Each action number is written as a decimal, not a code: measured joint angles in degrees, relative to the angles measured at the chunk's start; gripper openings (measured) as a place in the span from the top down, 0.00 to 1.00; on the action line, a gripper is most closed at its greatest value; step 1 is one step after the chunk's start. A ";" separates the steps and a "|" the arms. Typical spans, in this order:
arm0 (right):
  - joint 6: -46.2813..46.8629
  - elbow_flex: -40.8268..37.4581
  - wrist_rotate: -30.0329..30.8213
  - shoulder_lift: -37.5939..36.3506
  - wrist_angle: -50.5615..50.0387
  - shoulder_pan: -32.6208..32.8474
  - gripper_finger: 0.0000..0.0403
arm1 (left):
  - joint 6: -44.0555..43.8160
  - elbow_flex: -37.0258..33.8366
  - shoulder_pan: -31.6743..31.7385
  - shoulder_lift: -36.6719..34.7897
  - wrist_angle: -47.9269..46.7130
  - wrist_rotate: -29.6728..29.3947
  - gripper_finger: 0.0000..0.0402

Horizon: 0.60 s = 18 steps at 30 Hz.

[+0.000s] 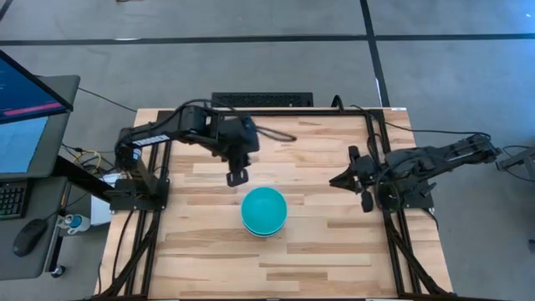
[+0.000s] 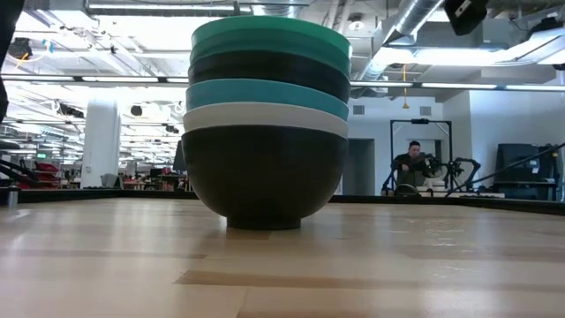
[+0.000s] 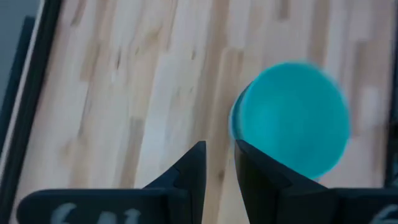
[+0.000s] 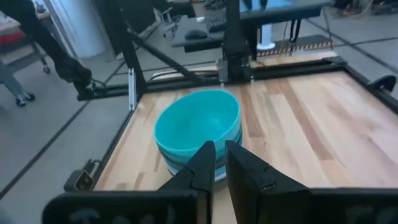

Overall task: Nest bowls inside each other
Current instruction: Return to Home Position

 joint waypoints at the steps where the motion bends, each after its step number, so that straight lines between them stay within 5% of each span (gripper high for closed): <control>1: -0.12 0.00 0.85 -0.57 -0.07 0.27 0.85 | -0.34 -1.28 -0.33 -0.54 -0.70 -1.07 0.81; 9: 0.40 0.00 7.00 -2.52 -6.46 3.11 0.85 | -5.22 -14.46 -2.74 -10.14 6.53 -3.28 0.81; 18: 0.41 0.00 9.50 -2.48 -7.68 4.67 0.85 | -14.85 -37.55 -4.14 -31.71 18.54 -9.65 0.81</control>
